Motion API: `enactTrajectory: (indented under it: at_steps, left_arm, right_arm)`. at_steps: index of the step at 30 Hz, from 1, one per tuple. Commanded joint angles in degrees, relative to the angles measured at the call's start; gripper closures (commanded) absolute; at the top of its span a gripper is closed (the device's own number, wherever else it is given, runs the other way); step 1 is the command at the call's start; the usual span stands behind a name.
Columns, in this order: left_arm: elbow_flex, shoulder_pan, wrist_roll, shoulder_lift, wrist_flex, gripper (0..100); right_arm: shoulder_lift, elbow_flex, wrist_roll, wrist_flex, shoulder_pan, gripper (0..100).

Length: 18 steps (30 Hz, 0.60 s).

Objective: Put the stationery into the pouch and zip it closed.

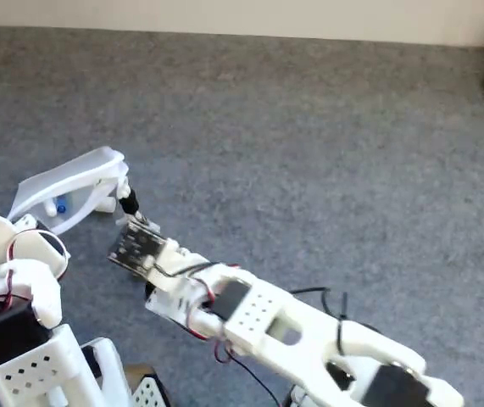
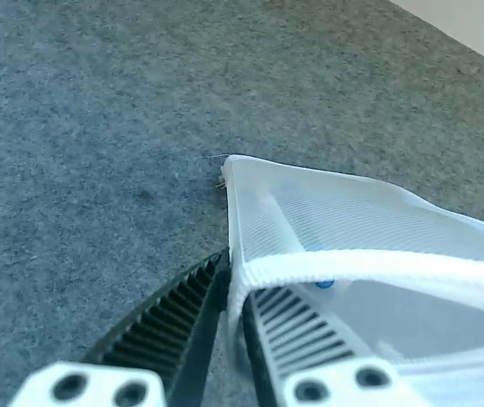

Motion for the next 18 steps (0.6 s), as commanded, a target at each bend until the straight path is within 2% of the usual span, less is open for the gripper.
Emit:
enactTrajectory:
  at_steps: [1, 18]
  left_arm:
    - [-0.9, -0.6, 0.4, 0.2, -1.5, 99]
    - [-0.9, -0.6, 0.4, 0.2, -1.5, 99]
  right_arm:
    - [2.6, -7.6, -0.4, 1.9, -0.5, 85.1]
    - [20.4, -16.4, -0.3, 1.8, 1.5, 85.1]
